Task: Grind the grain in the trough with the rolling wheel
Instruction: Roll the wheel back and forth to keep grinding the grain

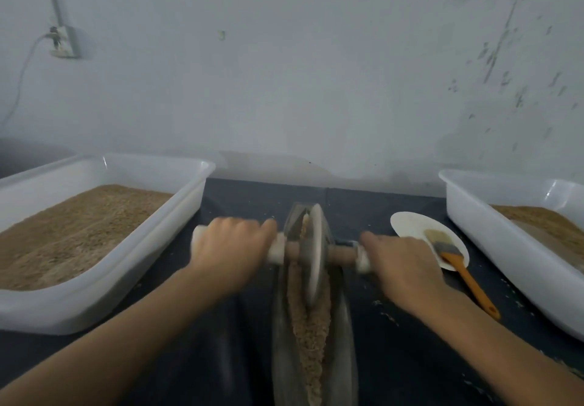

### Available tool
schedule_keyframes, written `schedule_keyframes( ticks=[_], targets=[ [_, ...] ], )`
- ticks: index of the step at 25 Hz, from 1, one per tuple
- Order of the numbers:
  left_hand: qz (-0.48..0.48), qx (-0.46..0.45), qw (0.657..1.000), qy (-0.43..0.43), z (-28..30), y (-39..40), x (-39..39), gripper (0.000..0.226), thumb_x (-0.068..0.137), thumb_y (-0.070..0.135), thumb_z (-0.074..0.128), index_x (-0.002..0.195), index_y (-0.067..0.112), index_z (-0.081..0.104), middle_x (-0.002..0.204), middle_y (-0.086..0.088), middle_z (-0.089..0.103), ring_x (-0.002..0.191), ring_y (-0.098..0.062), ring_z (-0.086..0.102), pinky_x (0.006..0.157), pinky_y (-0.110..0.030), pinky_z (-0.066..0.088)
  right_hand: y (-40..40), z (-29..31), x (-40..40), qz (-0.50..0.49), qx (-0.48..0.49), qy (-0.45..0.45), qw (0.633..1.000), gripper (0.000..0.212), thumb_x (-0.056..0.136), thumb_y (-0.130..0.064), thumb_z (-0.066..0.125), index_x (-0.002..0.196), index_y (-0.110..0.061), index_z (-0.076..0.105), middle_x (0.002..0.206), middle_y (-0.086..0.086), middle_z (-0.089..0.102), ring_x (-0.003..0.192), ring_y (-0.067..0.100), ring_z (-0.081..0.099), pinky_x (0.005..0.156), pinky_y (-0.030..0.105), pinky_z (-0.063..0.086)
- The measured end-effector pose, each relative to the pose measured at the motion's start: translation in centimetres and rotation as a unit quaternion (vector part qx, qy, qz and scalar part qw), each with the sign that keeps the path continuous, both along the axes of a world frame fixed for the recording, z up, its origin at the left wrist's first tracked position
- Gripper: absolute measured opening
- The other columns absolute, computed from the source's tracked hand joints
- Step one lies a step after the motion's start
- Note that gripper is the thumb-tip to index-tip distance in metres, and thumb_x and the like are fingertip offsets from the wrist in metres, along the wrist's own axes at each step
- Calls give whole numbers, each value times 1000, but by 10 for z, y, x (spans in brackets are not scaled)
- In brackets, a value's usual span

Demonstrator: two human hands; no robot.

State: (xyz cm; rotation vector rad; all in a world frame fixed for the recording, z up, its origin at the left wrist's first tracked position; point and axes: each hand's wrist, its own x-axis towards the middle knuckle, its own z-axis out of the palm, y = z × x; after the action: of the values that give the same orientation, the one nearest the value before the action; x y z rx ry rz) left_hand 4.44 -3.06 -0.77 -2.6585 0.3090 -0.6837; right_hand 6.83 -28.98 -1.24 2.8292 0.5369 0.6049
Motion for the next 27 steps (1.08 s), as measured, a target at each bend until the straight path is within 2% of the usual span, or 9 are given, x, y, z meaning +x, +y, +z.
schedule_keyframes(
  ticks=[3, 8, 11, 13, 15, 16, 18, 22, 27],
  targets=[
    [45, -65, 997, 21, 13, -2, 60, 19, 83, 26, 56, 98, 25, 43, 94, 1, 64, 83, -28, 62, 62, -34, 36, 19, 14, 51, -23, 0, -55, 998, 27, 83, -36, 64, 98, -23, 47, 92, 1, 67, 78, 27, 63, 56, 31, 31],
    [-4, -108, 994, 23, -10, 6, 4, 40, 77, 37, 67, 89, 31, 30, 86, 7, 62, 67, -15, 53, 58, -29, 32, 9, 10, 5, 27, -21, -5, 999, 25, 80, -26, 66, 94, -25, 45, 89, -2, 64, 74, 22, 62, 57, 33, 42],
    [-133, -104, 985, -28, -19, 14, -64, 60, 44, 33, 79, 81, 33, 31, 61, 12, 48, 47, -12, 48, 46, -22, 17, -8, 15, -60, 128, -16, -56, 990, 45, 42, -23, 85, 72, -24, 51, 57, -2, 54, 43, 16, 51, 39, 21, 18],
    [-152, -109, 982, -23, -21, 24, -76, 59, 40, 32, 75, 78, 34, 29, 55, 13, 37, 41, -13, 42, 42, -22, 15, -12, 26, -76, 144, -10, -66, 987, 51, 23, -18, 83, 61, -22, 49, 47, -2, 47, 34, 16, 45, 43, 16, 6],
    [-112, -93, 989, 31, -17, 22, -62, 54, 50, 37, 71, 80, 38, 25, 58, 17, 32, 45, -7, 32, 43, -21, 18, -6, 24, -67, 92, -56, 15, 994, 46, 42, -25, 84, 74, -25, 51, 60, -4, 56, 47, 17, 56, 38, 26, 32],
    [-92, -92, 991, 32, -19, 20, -43, 50, 60, 38, 70, 81, 39, 25, 61, 18, 33, 49, -6, 32, 45, -21, 23, 1, 23, -52, 55, -83, 26, 995, 37, 60, -27, 78, 85, -26, 50, 75, -4, 62, 62, 18, 62, 50, 33, 44],
    [-56, -127, 990, 34, -20, 18, 5, 37, 76, 41, 65, 83, 38, 29, 68, 15, 43, 57, -7, 42, 53, -26, 33, 15, 24, -9, 12, -85, -8, 996, 25, 80, -22, 64, 100, -24, 48, 95, -2, 65, 82, 22, 64, 63, 34, 42],
    [1, -180, 983, 36, -12, 14, 60, 17, 83, 41, 55, 85, 32, 41, 77, 6, 57, 71, -21, 59, 58, -33, 43, 36, 34, 51, 4, -68, -74, 995, 27, 82, -18, 63, 106, -17, 51, 98, 3, 67, 86, 28, 65, 61, 33, 33],
    [-64, -137, 987, 53, -16, 19, -9, 42, 75, 46, 68, 83, 44, 27, 65, 17, 39, 53, 0, 34, 51, -16, 21, 14, 11, -25, 59, -20, -8, 998, 32, 70, -24, 76, 93, -20, 54, 83, 1, 64, 70, 21, 62, 55, 33, 44]
  ],
)
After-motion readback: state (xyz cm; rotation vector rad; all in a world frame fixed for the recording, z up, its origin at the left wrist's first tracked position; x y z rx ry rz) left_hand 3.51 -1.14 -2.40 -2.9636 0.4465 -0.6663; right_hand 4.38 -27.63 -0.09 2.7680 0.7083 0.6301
